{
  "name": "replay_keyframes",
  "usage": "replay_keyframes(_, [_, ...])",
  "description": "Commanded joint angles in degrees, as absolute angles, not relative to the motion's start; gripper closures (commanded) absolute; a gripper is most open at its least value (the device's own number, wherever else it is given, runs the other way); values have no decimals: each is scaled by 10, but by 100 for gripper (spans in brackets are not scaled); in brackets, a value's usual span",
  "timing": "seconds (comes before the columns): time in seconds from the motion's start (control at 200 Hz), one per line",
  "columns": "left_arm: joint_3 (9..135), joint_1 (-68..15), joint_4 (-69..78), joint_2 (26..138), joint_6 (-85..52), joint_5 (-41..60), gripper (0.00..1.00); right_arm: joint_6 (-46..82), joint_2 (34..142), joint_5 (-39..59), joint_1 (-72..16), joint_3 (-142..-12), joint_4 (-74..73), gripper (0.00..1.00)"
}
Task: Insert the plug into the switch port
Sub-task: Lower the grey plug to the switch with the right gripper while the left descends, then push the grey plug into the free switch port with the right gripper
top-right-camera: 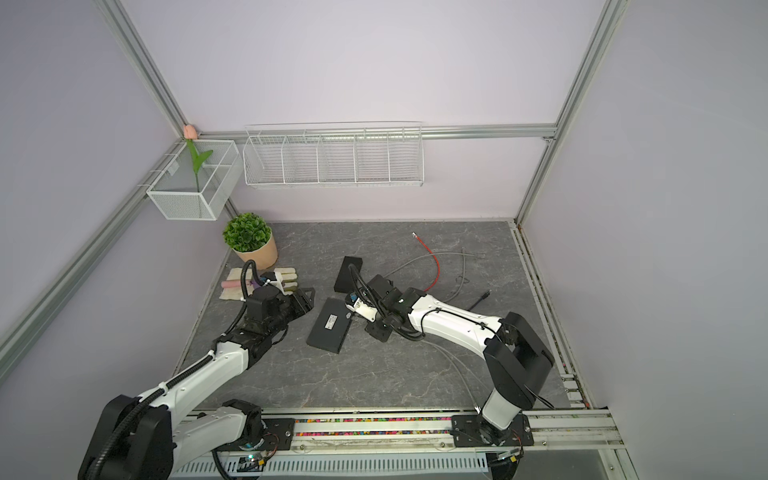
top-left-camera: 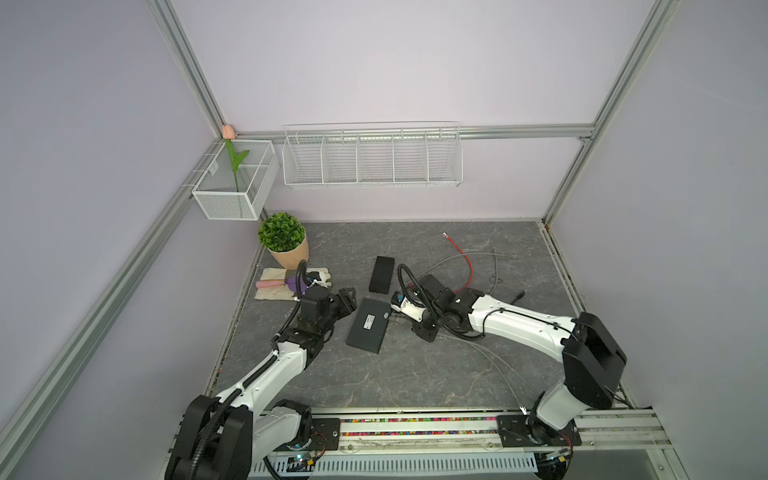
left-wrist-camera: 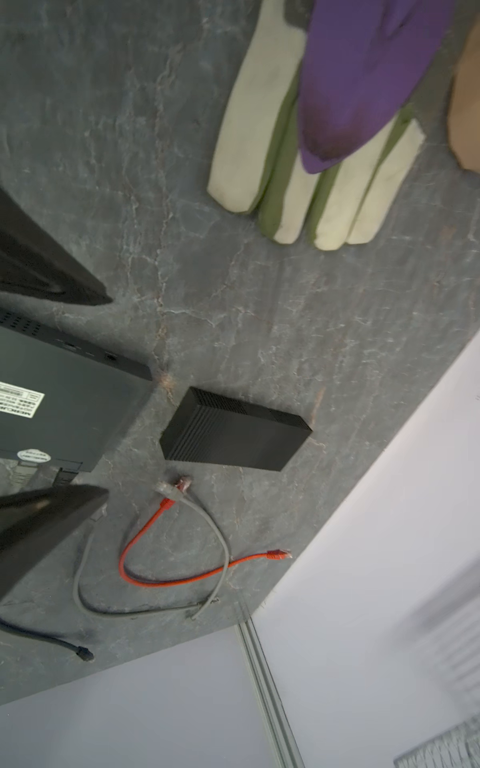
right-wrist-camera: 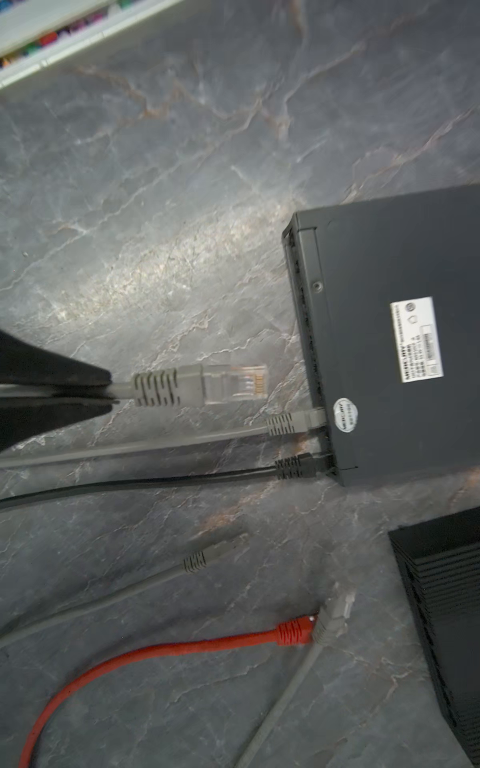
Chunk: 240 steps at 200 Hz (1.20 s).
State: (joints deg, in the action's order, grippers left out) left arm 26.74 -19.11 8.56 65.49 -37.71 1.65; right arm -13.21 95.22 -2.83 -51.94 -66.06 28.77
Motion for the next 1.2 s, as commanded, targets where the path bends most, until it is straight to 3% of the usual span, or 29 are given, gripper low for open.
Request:
replay_keyframes(0.0, [249,-189,129,682,-395,41,36,-117,976,-103,-530,-644,240,93])
replay_keyframes(0.47, [224,-189,210,793,-391,134,43,-116,1043,-113,-554,-643,157,93])
replay_keyframes(1.195, [229,-192,196,813,-376,162,55,-104,1035,-111,-575,-612,129,93])
